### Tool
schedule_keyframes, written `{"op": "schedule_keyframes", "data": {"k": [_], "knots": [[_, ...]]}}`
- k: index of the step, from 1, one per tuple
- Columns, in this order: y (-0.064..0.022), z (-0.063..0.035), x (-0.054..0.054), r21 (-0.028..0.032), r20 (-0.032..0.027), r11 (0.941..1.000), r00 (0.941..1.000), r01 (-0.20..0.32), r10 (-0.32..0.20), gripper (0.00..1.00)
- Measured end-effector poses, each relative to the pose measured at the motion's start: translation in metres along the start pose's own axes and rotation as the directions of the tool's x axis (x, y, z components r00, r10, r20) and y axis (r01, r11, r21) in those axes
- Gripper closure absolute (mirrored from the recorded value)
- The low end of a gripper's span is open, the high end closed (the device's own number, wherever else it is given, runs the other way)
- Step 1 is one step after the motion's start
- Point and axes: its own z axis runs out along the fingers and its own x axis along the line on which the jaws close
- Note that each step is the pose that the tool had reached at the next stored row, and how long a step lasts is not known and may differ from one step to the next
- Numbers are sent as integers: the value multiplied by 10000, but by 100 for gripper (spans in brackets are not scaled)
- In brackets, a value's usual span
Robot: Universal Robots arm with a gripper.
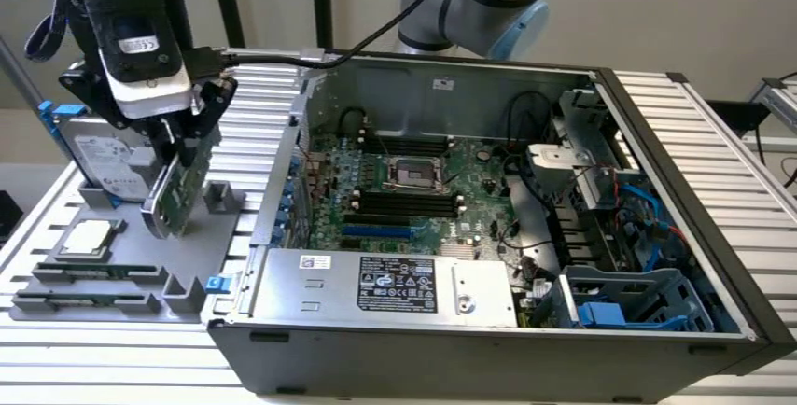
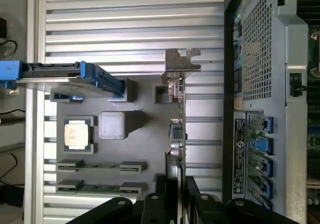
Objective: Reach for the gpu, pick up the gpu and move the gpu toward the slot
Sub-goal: 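Pick up the gpu and move the gpu toward the slot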
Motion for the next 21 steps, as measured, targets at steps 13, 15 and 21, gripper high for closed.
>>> {"op": "schedule_keyframes", "data": {"k": [13,15,21], "knots": [[16,-611,-473,2,-209,10000,9998,-5,5,74],[18,-668,-559,-1,-240,10000,9997,-3,3,74],[22,-710,-829,-66,-250,10000,9997,0,-2,74]]}}
